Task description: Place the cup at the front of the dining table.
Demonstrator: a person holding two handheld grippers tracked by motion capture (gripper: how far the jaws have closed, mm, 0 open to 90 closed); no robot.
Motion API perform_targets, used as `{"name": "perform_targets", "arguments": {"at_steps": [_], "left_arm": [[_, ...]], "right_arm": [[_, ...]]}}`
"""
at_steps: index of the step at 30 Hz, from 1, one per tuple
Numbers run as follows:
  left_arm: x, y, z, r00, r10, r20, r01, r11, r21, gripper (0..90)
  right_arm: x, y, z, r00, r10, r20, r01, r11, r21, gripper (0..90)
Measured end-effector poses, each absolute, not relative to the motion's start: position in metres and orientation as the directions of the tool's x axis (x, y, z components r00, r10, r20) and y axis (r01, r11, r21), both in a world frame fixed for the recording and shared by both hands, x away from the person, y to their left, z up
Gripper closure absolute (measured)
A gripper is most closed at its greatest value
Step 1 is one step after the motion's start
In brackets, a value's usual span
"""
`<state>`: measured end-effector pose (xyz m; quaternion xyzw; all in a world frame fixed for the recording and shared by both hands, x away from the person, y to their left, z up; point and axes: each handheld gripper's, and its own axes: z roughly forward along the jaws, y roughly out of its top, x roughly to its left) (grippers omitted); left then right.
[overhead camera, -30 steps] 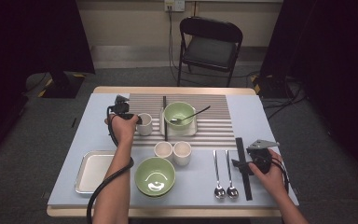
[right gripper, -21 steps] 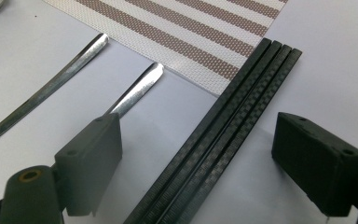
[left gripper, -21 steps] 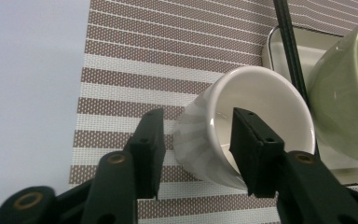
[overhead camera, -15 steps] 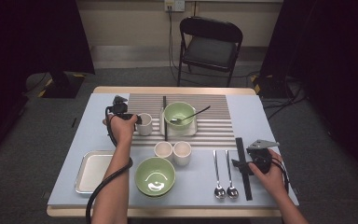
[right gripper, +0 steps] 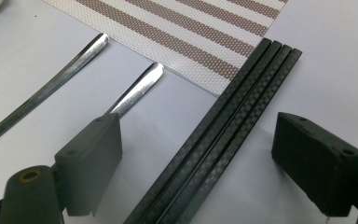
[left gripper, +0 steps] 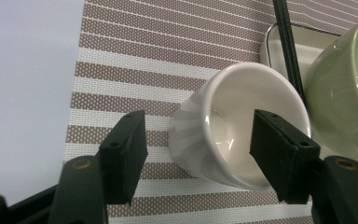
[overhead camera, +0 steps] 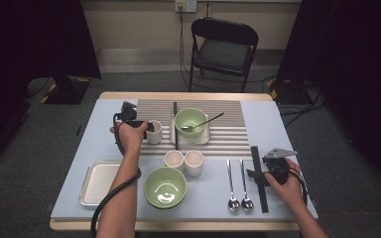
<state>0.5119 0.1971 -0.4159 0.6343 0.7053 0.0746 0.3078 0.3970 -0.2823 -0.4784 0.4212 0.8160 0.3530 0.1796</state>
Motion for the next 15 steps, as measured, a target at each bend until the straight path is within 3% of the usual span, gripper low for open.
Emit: {"name": "perform_targets", "arguments": {"at_steps": [15], "left_arm": [[0.5072,0.2008,-0.4103,0.013,0.923,-0.384,0.841,0.198,0.504,23.0]], "right_arm": [[0.3970,-0.2824,-0.4784,-0.581,0.814,0.005,0.561,0.396,0.727,15.2]]}}
